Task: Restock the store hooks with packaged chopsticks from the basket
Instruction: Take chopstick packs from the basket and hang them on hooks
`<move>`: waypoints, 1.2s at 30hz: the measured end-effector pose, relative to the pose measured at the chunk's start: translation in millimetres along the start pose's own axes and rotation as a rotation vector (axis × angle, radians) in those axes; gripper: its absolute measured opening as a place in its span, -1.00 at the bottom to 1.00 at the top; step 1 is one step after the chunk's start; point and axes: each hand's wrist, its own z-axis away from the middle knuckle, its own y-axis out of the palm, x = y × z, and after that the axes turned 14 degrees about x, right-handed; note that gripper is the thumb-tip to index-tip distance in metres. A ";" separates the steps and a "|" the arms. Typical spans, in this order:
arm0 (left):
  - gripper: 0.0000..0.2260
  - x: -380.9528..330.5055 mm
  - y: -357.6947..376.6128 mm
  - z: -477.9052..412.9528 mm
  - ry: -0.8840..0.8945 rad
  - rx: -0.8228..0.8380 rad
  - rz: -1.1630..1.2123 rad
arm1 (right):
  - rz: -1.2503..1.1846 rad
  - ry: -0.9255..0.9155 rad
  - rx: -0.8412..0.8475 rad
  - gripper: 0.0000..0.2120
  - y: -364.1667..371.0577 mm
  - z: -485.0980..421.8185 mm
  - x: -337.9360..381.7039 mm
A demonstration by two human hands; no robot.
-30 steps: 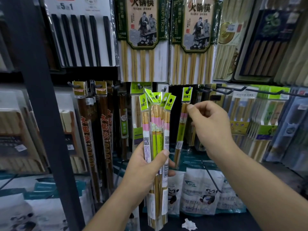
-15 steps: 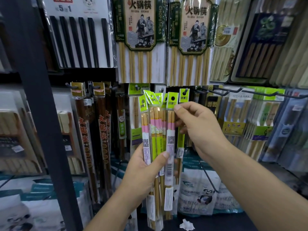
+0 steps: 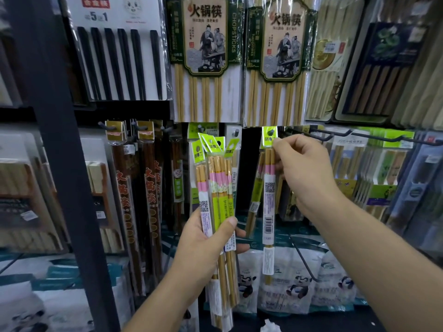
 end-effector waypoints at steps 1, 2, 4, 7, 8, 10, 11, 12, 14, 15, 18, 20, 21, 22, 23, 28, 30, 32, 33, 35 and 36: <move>-0.82 -0.1 0.1 0.0 -0.002 0.002 -0.001 | 0.007 0.000 -0.003 -0.79 0.2 0.0 -1.4; -0.82 0.2 -0.2 0.0 -0.003 0.006 0.000 | 0.012 0.004 -0.009 -0.78 0.2 -0.5 -2.7; -0.79 -0.1 -0.6 0.2 0.000 0.017 0.003 | 0.020 0.017 -0.021 -0.78 0.2 -2.0 -5.5; -0.66 -0.1 -2.0 0.7 -0.003 0.031 0.016 | 0.055 0.020 -0.026 -0.77 1.0 -1.7 -11.7; -0.63 0.0 -2.5 0.7 -0.008 0.036 0.023 | 0.072 0.015 -0.031 -0.76 0.7 -0.7 -13.5; -0.59 0.7 -3.5 0.5 -0.012 0.041 0.037 | 0.086 0.015 -0.052 -0.77 -0.9 1.7 -15.7; -0.59 1.3 -4.1 0.3 -0.010 0.042 0.039 | 0.075 0.023 -0.068 -0.77 -2.2 2.7 -16.1; -0.60 1.7 -4.2 0.2 -0.005 0.043 0.035 | 0.057 0.031 -0.083 -0.77 -4.1 4.3 -15.9; -0.68 2.8 -3.9 -0.2 0.011 0.056 0.020 | 0.043 0.029 -0.082 -0.77 -5.8 9.6 -14.3; -0.73 3.1 -3.4 -0.5 0.020 0.065 0.016 | 0.051 0.018 -0.054 -0.79 -4.7 13.3 -13.4; -0.76 2.5 -0.4 -0.7 0.027 0.079 0.027 | 0.055 -0.019 0.170 -0.90 6.6 27.0 -9.4; -0.73 2.3 1.6 -1.0 0.025 0.093 0.043 | 0.041 -0.015 0.314 -0.93 15.9 32.9 -9.6; -0.71 1.7 2.6 -0.8 0.027 0.101 0.050 | 0.040 -0.019 0.340 -0.93 19.4 34.2 -10.8; -0.69 1.3 3.3 -0.5 0.029 0.107 0.056 | 0.040 -0.030 0.341 -0.93 21.9 35.0 -11.4; -0.68 0.9 3.8 -0.4 0.030 0.110 0.061 | 0.036 -0.042 0.332 -0.94 23.6 35.3 -11.3; -0.73 4.1 1.2 -1.1 0.009 0.078 0.010 | -0.020 -0.037 0.309 -0.84 23.7 34.9 -11.1; -0.79 7.0 -0.3 -2.3 -0.001 0.056 0.037 | -0.012 -0.042 0.286 -0.79 22.6 33.6 -11.4; -0.80 8.5 -1.2 -3.6 -0.003 0.029 0.069 | -0.018 -0.054 0.258 -0.77 21.2 31.3 -11.5; -0.80 8.7 -1.4 -4.5 0.000 0.012 0.066 | -0.030 -0.060 0.244 -0.77 20.3 29.7 -11.6; -0.80 7.4 -1.9 -5.6 0.002 -0.018 0.082 | -0.049 -0.064 0.215 -0.78 18.4 26.6 -12.0; -0.81 6.6 -2.4 -5.8 -0.002 -0.027 0.092 | -0.053 -0.065 0.198 -0.78 17.3 25.5 -12.4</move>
